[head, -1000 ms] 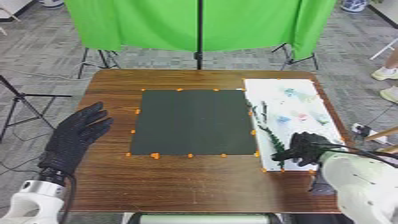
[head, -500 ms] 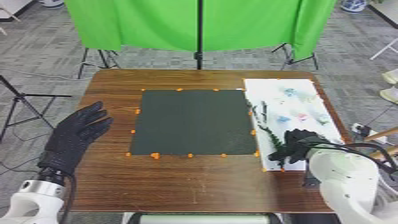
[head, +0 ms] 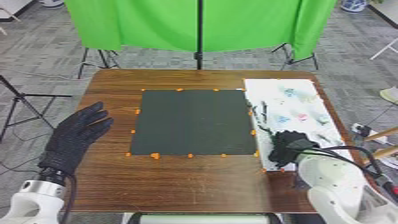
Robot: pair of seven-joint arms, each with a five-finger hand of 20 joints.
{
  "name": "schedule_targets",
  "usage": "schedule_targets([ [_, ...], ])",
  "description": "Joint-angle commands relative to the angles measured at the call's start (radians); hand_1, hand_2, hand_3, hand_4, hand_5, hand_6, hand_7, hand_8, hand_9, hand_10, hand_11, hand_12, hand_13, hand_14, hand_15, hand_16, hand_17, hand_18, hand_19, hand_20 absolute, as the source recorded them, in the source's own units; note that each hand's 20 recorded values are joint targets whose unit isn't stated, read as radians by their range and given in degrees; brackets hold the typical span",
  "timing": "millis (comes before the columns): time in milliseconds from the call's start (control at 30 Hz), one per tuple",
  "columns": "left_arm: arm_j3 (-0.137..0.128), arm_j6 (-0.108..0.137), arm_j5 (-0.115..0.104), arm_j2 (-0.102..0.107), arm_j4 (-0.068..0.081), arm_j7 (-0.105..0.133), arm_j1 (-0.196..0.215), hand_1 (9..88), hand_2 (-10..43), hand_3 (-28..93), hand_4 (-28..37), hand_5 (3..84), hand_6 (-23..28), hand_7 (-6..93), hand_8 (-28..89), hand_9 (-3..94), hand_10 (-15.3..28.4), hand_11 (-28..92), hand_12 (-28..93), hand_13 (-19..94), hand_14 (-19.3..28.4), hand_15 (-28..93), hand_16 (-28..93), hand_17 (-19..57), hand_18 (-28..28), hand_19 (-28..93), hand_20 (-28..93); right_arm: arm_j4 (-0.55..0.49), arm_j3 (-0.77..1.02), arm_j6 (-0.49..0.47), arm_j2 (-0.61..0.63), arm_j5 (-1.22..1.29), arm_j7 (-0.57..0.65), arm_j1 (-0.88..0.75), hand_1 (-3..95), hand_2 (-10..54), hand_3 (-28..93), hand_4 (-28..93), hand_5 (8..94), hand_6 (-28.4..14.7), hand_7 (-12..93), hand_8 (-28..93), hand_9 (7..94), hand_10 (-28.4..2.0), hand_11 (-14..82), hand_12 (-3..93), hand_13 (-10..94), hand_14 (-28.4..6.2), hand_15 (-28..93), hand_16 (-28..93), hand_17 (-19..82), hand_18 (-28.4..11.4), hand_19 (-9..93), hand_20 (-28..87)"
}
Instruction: Arrange flowers
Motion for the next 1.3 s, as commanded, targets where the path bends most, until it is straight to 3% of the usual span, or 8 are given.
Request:
schedule_targets([
  [33, 0.004, 0.000, 0.000, -0.015, 0.003, -0.012, 0.007, 29.8, 1.3, 68, -23.4, 40.0, 4.6, 19.6, -11, 35.5, 11.8, 26, 16, 28, 15.4, 40, -3, -5.5, 21.8, 51, 1, 0.070, 0.008, 0.101, -0.019, 0.042, 0.005, -0.141, 37.0, -8.4, 87, -24, 84.2, -0.5, 52, 9, 93.1, -7.8, 47.3, 31.0, 87, -5.0, 68, 27, 42, -18.0, 91, 18],
  [167, -0.003, 0.001, 0.000, -0.016, -0.001, -0.006, 0.013, 29.8, 1.3, 68, -23.3, 40.1, 4.6, 19.6, -11, 35.5, 11.8, 26, 16, 28, 15.3, 40, -3, -5.5, 21.8, 51, 1, 0.062, 0.039, 0.192, -0.028, 0.077, 0.008, -0.167, 30.9, -0.7, 92, -17, 93.2, -2.2, 43, -12, 90.9, -7.4, 52.7, 28.1, 87, -3.3, 72, 24, 42, -17.2, 93, 24],
  [500, -0.025, 0.000, -0.001, 0.003, -0.010, -0.003, 0.021, 29.8, 1.3, 68, -23.2, 40.1, 4.5, 19.7, -11, 35.5, 11.7, 26, 16, 28, 15.3, 40, -3, -5.5, 21.9, 52, 1, -0.038, 0.123, 0.296, -0.038, 0.205, 0.020, -0.174, 30.1, 1.2, 93, -9, 93.2, -5.2, 45, -5, 93.6, -7.7, 51.9, 28.3, 89, -3.2, 73, 25, 44, -18.2, 93, 31],
  [867, -0.086, 0.010, -0.017, 0.033, -0.032, -0.003, 0.073, 29.9, 1.4, 68, -23.4, 40.1, 4.5, 19.6, -11, 35.5, 11.7, 26, 16, 28, 15.3, 39, -3, -5.5, 22.0, 52, 1, -0.105, 0.138, 0.419, -0.045, 0.264, -0.010, -0.091, 30.0, 0.9, 93, -6, 93.5, -5.7, 44, -3, 93.7, -7.9, 52.1, 28.9, 89, -3.7, 74, 25, 44, -18.6, 93, 32],
  [1033, -0.157, 0.011, -0.020, 0.049, -0.052, -0.011, 0.132, 30.0, 1.5, 68, -23.3, 40.0, 4.4, 19.7, -11, 35.5, 11.7, 26, 16, 28, 15.2, 39, -3, -5.6, 22.0, 52, 1, -0.082, 0.080, 0.419, -0.038, 0.265, -0.040, 0.024, 29.9, 0.9, 93, -6, 93.7, -5.8, 44, -4, 93.7, -8.0, 52.4, 28.7, 89, -3.7, 74, 25, 44, -18.5, 93, 32],
  [1100, -0.210, 0.026, -0.041, 0.047, -0.075, -0.012, 0.194, 30.0, 1.5, 68, -23.4, 40.0, 4.4, 19.6, -11, 35.5, 11.7, 26, 16, 28, 15.3, 39, -3, -5.6, 22.0, 52, 1, -0.038, 0.005, 0.400, -0.036, 0.254, -0.068, 0.114, 29.8, 1.0, 93, -6, 93.7, -5.8, 44, -4, 93.7, -8.0, 52.3, 28.7, 89, -3.8, 74, 26, 44, -18.4, 93, 33],
  [1167, -0.266, 0.007, -0.045, 0.034, -0.089, -0.026, 0.238, 30.0, 1.5, 68, -23.4, 40.0, 4.4, 19.7, -11, 35.4, 11.7, 26, 16, 28, 15.3, 39, -3, -5.6, 22.0, 52, 1, -0.004, -0.062, 0.384, -0.049, 0.250, -0.089, 0.185, 29.7, 1.2, 93, -6, 93.7, -5.9, 44, -4, 93.7, -8.0, 52.3, 28.8, 89, -3.7, 74, 26, 44, -18.4, 93, 33],
  [1300, -0.316, 0.038, -0.064, 0.031, -0.106, -0.015, 0.296, 29.9, 1.5, 68, -23.3, 39.8, 4.3, 19.8, -11, 35.3, 11.7, 26, 16, 28, 15.3, 39, -3, -5.6, 22.0, 52, 1, 0.043, -0.180, 0.341, -0.095, 0.225, -0.120, 0.308, 29.7, 1.2, 93, -6, 93.7, -5.9, 44, -6, 93.7, -8.0, 52.2, 28.9, 89, -3.8, 75, 26, 44, -18.3, 93, 33],
])
